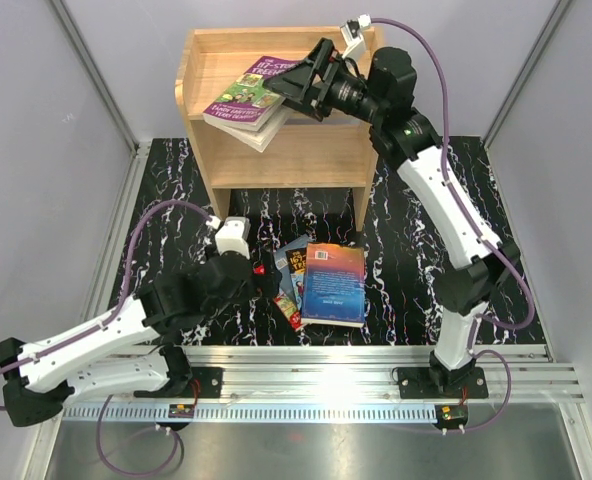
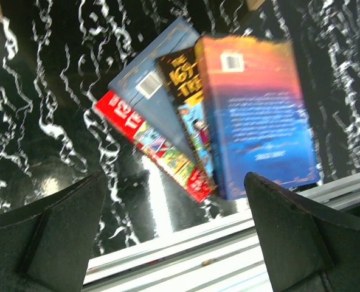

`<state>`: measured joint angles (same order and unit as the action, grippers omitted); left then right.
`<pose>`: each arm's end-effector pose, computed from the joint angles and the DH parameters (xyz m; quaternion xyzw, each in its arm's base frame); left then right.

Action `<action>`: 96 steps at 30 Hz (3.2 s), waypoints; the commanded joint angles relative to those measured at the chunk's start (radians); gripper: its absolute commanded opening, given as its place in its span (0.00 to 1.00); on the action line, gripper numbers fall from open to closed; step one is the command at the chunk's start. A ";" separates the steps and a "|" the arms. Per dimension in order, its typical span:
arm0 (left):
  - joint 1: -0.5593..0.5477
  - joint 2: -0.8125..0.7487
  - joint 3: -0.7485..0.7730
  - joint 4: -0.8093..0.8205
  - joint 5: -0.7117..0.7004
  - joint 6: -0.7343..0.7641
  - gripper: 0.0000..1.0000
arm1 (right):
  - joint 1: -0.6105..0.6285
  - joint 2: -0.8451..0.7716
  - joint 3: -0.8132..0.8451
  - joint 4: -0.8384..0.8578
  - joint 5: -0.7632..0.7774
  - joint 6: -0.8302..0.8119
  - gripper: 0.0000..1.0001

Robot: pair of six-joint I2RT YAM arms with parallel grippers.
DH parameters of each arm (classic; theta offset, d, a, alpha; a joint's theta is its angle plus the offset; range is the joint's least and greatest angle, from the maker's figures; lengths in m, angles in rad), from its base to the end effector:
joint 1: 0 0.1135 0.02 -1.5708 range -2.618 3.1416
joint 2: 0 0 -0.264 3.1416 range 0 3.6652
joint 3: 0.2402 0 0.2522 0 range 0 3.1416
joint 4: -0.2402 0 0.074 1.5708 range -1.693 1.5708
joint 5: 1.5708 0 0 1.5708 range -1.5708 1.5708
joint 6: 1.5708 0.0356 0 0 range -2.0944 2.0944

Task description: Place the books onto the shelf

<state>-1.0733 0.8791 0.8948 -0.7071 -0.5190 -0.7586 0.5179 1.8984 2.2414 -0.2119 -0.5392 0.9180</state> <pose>0.0997 -0.1466 0.3138 0.0292 0.8809 -0.1849 0.4347 0.3551 0.2234 0.5160 -0.0700 0.6626 0.6090 0.4303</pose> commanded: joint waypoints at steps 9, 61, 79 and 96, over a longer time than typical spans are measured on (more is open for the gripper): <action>0.035 0.319 0.490 0.017 -0.133 0.218 0.99 | -0.025 -0.125 0.092 -0.305 -0.001 -0.183 1.00; 0.340 0.576 1.187 0.050 0.217 0.361 0.71 | -0.091 -0.986 -0.898 -0.486 0.243 -0.294 1.00; 0.630 0.739 1.266 0.166 0.349 0.394 0.67 | -0.091 -1.052 -1.036 -0.486 0.217 -0.257 1.00; 0.575 0.986 1.395 0.161 0.510 0.272 0.58 | -0.093 -1.099 -1.085 -0.526 0.245 -0.269 1.00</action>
<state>-0.4664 1.7905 2.2276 -0.5724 -0.0811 -0.4683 0.4271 0.8181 1.1587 -0.7326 -0.3058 0.6662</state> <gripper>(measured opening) 0.586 0.994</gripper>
